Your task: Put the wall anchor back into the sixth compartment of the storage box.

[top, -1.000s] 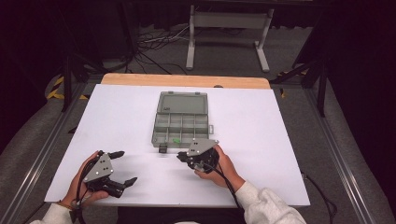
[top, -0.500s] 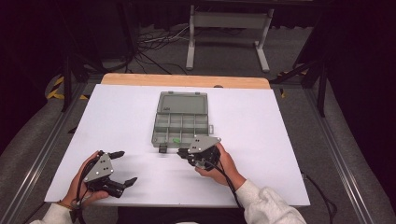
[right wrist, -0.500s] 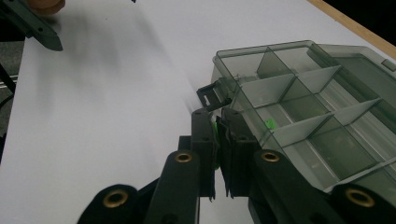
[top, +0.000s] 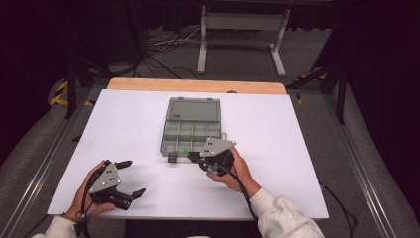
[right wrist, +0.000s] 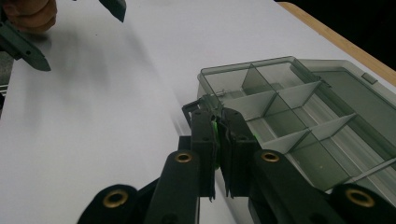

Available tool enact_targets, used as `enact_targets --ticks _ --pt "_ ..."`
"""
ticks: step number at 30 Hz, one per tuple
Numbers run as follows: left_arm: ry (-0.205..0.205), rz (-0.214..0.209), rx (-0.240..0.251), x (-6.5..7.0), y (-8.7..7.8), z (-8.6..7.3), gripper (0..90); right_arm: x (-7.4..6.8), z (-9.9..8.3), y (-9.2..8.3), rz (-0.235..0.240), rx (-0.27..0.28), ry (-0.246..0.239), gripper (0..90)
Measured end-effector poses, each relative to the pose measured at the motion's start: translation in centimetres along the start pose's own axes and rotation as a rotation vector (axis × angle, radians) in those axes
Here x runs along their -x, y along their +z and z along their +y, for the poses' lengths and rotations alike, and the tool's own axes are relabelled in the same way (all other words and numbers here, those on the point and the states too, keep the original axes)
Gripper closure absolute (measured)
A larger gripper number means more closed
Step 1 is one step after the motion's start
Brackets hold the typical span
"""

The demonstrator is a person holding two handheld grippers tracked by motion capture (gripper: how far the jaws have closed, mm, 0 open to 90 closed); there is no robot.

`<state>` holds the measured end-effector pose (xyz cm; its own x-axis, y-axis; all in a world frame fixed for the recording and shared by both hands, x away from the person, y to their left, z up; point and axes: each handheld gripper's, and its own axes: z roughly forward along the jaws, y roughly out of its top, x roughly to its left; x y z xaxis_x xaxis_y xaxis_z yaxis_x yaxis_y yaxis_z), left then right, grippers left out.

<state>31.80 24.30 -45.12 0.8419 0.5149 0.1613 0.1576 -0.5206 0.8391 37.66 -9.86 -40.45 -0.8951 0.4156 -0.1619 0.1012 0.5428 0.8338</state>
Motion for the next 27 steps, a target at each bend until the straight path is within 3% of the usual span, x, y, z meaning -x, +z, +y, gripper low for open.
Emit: enact_targets --ticks 15,27 --pt "-0.009 -0.002 0.004 0.0 0.0 0.0 3.7 1.1 1.1 0.4 -0.023 0.017 0.01 84.9" --pt "-0.007 -0.003 0.003 0.0 0.0 0.0 3.7 2.2 1.8 1.7 -0.026 0.015 0.032 84.9"
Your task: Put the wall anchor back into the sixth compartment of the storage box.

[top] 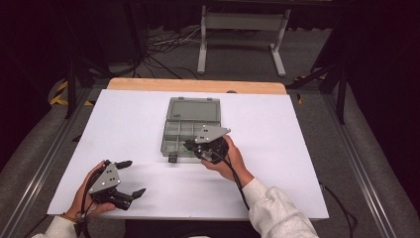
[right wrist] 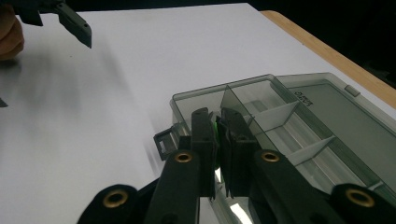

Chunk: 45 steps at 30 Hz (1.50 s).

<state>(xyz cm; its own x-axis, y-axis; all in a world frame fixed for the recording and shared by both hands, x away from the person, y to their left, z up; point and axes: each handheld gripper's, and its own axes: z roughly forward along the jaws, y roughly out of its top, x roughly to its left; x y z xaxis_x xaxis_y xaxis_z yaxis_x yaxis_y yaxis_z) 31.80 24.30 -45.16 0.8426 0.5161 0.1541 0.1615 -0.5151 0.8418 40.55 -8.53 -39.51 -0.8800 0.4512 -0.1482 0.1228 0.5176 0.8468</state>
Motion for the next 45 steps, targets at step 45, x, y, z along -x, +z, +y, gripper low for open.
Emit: enact_targets --ticks 45 --pt "-0.026 0.009 0.008 0.0 0.0 0.1 7.5 1.6 0.1 3.7 -0.051 -0.083 0.053 73.2"
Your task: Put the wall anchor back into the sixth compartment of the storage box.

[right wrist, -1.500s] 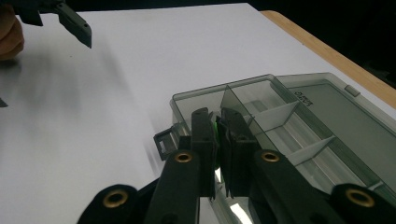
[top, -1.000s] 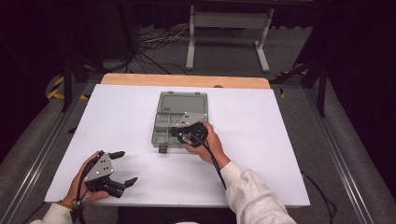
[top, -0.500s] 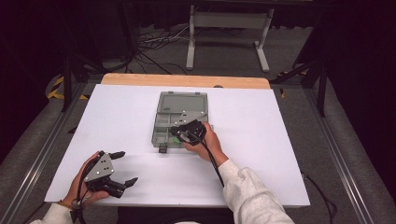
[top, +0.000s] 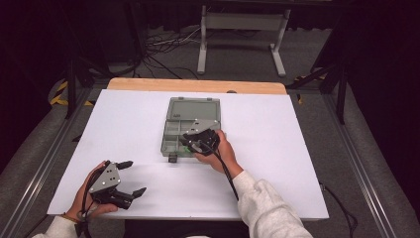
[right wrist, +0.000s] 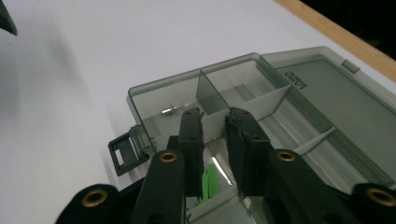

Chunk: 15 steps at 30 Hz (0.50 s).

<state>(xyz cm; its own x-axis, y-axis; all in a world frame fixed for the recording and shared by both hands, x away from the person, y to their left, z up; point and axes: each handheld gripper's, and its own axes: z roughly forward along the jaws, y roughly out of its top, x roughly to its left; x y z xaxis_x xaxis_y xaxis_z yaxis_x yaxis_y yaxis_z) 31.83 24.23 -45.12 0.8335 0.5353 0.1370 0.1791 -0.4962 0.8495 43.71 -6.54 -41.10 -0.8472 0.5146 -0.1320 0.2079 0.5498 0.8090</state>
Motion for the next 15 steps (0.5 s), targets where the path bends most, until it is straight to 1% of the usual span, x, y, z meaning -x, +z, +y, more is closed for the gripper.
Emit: enact_targets --ticks 1,2,4,5,6,9,11,12,13,14,15 --pt "-0.008 0.008 0.004 0.0 0.0 0.1 9.0 0.0 0.0 -0.3 -0.002 0.014 0.004 72.4" --pt "-0.012 0.02 0.005 -0.1 -0.1 0.1 10.4 0.1 0.0 -0.6 -0.005 0.024 -0.002 71.4" --pt "-0.013 0.026 0.003 -0.1 0.0 0.2 11.7 0.1 -0.1 -1.3 -0.011 0.049 -0.014 69.5" --pt "-0.017 0.03 0.001 -0.1 0.0 0.2 11.7 0.1 -0.1 -1.3 -0.011 0.049 -0.014 69.5" --pt "-0.018 0.036 0.001 0.0 0.1 0.3 12.0 0.1 -0.1 -1.7 -0.015 0.057 -0.021 68.4" --pt "-0.007 0.052 0.008 0.1 0.1 0.7 12.7 0.1 -0.3 -2.9 -0.024 0.092 -0.043 64.8" --pt "-0.005 0.054 0.01 0.0 0.2 0.9 12.8 0.2 -0.5 -3.6 -0.031 0.101 -0.058 62.7" --pt "0.001 0.058 0.007 0.0 0.3 1.0 12.7 0.3 -0.6 -4.1 -0.038 0.116 -0.061 62.1" --pt "-0.002 0.059 0.01 0.0 0.4 1.1 12.7 0.4 -0.7 -4.5 -0.036 0.124 -0.06 60.8" --pt "0.01 0.062 0.007 -0.2 0.4 1.2 12.7 0.4 -0.8 -4.9 -0.035 0.129 -0.059 59.5" --pt "0.006 0.068 0.01 -0.2 0.5 1.3 12.7 0.5 -1.0 -5.4 -0.044 0.134 -0.063 58.0"
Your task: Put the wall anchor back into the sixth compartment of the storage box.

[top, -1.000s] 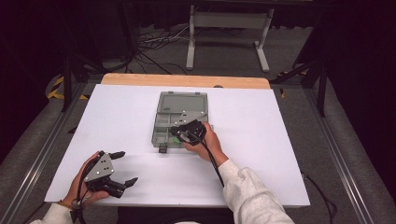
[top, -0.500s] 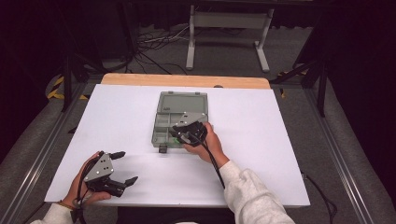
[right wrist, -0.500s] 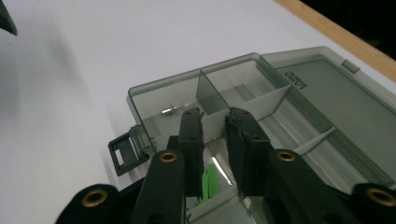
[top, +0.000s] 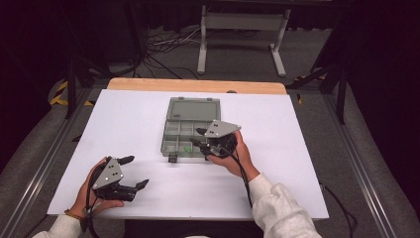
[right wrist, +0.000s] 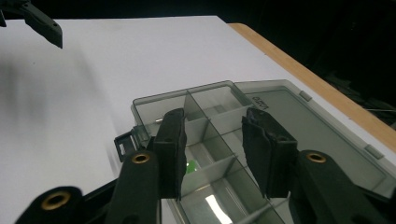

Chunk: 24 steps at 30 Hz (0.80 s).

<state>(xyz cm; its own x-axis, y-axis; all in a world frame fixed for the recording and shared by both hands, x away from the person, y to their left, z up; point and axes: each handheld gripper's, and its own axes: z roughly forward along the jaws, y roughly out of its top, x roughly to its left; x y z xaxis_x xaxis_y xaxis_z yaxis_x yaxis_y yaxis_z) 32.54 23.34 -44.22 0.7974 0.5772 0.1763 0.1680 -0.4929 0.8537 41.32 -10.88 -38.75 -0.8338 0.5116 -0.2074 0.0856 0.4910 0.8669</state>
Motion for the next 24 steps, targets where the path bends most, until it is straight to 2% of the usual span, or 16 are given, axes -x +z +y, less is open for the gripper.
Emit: enact_targets --ticks 8,10,14,18,20,24 --pt "0.011 0.024 0.009 -0.8 0.4 0.9 12.5 0.3 -1.1 -2.1 -0.037 0.002 -0.024 49.1" --pt "-0.001 0.031 0.019 -1.2 0.6 1.2 12.5 0.4 -1.5 -2.8 -0.053 -0.005 -0.032 45.6" --pt "0.0 0.047 0.028 -1.9 1.0 1.7 12.3 0.8 -2.1 -4.0 -0.076 0.0 -0.019 39.9" --pt "-0.009 0.039 0.043 -2.4 1.5 2.2 11.1 1.3 -2.7 -4.7 -0.098 -0.019 -0.002 31.5" --pt "-0.003 0.021 0.061 -2.6 1.9 2.5 10.2 1.6 -3.2 -5.1 -0.129 -0.025 0.005 27.2" --pt "-0.013 0.023 0.068 -3.0 2.6 2.9 9.9 2.0 -4.2 -5.7 -0.175 -0.039 0.018 20.3"
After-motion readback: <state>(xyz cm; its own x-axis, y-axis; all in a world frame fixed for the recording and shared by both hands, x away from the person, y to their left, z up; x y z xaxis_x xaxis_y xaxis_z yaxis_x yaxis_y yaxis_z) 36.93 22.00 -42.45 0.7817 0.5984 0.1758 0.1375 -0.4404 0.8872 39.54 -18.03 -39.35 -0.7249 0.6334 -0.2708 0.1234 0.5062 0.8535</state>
